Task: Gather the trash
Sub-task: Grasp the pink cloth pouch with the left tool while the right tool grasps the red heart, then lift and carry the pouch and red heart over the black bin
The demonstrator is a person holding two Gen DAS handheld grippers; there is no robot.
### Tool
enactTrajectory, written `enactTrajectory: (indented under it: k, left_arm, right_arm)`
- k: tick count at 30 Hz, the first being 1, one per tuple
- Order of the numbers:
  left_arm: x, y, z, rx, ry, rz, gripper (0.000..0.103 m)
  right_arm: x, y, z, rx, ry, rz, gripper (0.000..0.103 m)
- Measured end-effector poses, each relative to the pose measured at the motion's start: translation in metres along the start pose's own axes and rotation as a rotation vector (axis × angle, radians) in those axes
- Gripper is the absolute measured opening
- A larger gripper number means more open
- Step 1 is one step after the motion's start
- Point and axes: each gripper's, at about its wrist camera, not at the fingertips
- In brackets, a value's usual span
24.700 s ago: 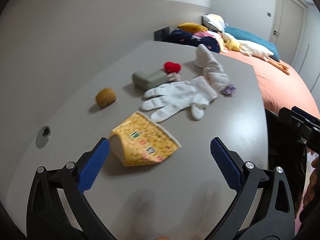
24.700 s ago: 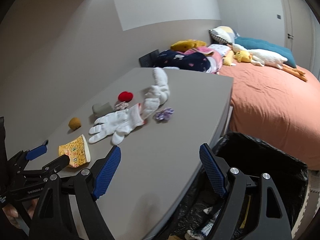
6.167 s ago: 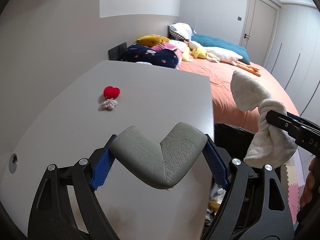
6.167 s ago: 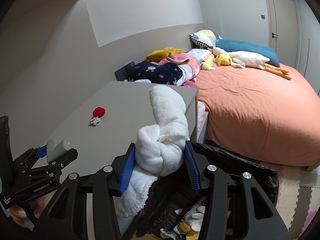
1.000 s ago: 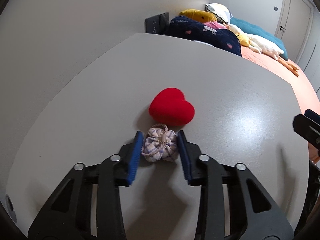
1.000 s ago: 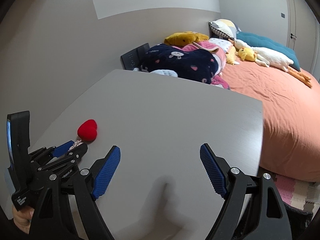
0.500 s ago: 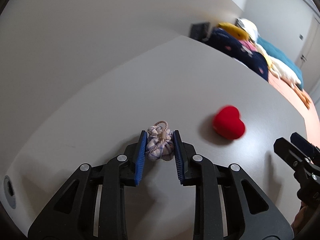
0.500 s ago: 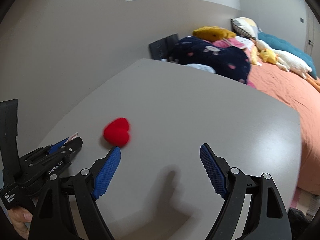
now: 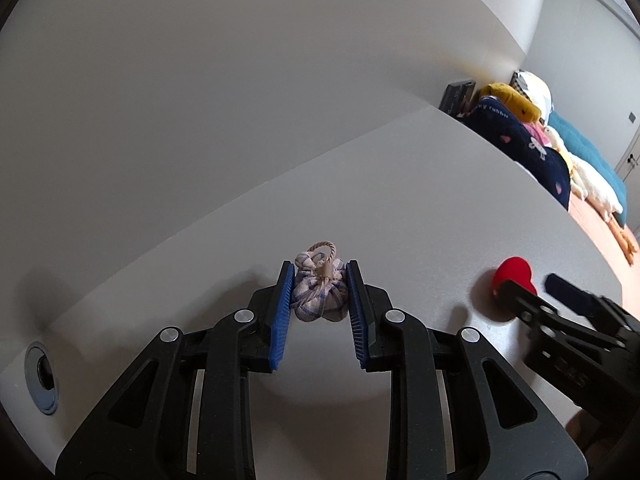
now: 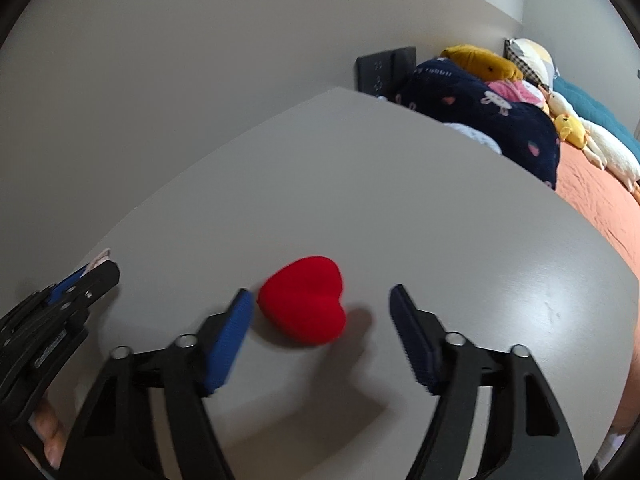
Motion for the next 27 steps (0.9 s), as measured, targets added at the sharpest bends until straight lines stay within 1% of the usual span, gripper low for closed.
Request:
enactTrajectory:
  k: [2,3,5,9,15,19,21,27]
  left_arm:
    - [-0.001,0.001,0.001,-0.002,-0.001,-0.001,0.026]
    - [-0.001,0.0,0.001,-0.005,0.001,-0.002,0.026]
    - [-0.002,0.0,0.001,-0.006,0.003,-0.001,0.026]
    - [-0.002,0.001,0.0,-0.011,0.008,-0.005,0.026]
    - [-0.002,0.0,0.001,-0.038,0.02,-0.019,0.026]
    - [-0.006,-0.015,0.005,-0.047,0.021,-0.055,0.026]
    - [-0.007,-0.021,0.011,-0.04,0.016,-0.075,0.026]
    - [-0.012,-0.034,0.037,-0.054,-0.013,-0.096,0.026]
  right_arm:
    - [0.002,0.002,-0.008,0.012,0.026,-0.008,0.059]
    - [0.002,0.003,-0.009,0.011,0.031,-0.008,0.058]
    - [0.002,0.007,-0.009,-0.015,0.029,0.017,0.048]
    - [-0.003,0.007,-0.007,-0.019,0.026,0.029,0.048]
    - [-0.007,-0.007,0.004,-0.004,0.013,-0.002,0.048]
    - [-0.007,-0.016,0.014,-0.006,0.001,-0.003,0.048]
    - [-0.008,-0.021,0.02,-0.002,-0.006,-0.01,0.048]
    - [-0.016,-0.031,0.045,0.014,-0.027,-0.026,0.048]
Point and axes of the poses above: each gripper's, at about its wrist camera, not at the fingertips, and z roughly against the way its jaws point, y to its left, x to its top, and after that the axes turned 1 degree about -x, right-handed
